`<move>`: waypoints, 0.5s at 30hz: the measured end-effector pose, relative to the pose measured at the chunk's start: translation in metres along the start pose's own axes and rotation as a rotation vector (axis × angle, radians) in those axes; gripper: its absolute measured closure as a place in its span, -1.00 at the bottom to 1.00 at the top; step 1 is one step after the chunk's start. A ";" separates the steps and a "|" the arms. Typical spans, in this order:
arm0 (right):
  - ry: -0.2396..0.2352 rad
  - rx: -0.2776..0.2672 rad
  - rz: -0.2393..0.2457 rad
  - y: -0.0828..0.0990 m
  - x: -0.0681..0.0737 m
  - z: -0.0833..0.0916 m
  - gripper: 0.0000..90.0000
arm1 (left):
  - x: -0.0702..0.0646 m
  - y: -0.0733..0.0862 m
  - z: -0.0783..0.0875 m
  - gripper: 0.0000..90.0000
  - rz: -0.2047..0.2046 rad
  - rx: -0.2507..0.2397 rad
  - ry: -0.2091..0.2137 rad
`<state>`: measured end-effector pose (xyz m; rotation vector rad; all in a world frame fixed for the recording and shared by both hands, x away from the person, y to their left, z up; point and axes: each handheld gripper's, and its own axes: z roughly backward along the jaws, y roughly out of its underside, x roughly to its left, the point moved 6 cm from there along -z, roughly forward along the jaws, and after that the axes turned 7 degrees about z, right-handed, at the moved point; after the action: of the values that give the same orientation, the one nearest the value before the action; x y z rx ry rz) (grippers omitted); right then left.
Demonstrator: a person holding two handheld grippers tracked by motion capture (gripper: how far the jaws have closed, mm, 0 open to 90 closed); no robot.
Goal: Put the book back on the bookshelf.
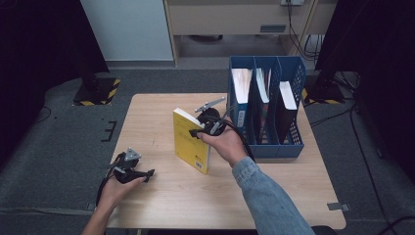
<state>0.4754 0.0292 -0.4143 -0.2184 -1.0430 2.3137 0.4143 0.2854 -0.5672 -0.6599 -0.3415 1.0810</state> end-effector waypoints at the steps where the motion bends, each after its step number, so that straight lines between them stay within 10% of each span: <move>1: 0.002 -0.002 0.001 -0.001 0.001 0.001 0.64 | 0.000 0.001 0.000 -0.71 0.000 0.003 0.000; 15: -0.001 -0.069 -0.008 -0.002 0.012 0.041 0.65 | -0.002 0.004 -0.005 -0.81 0.023 0.002 0.012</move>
<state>0.4515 0.0112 -0.3843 -0.2394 -1.1229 2.2728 0.4135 0.2836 -0.5738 -0.6691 -0.3230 1.0985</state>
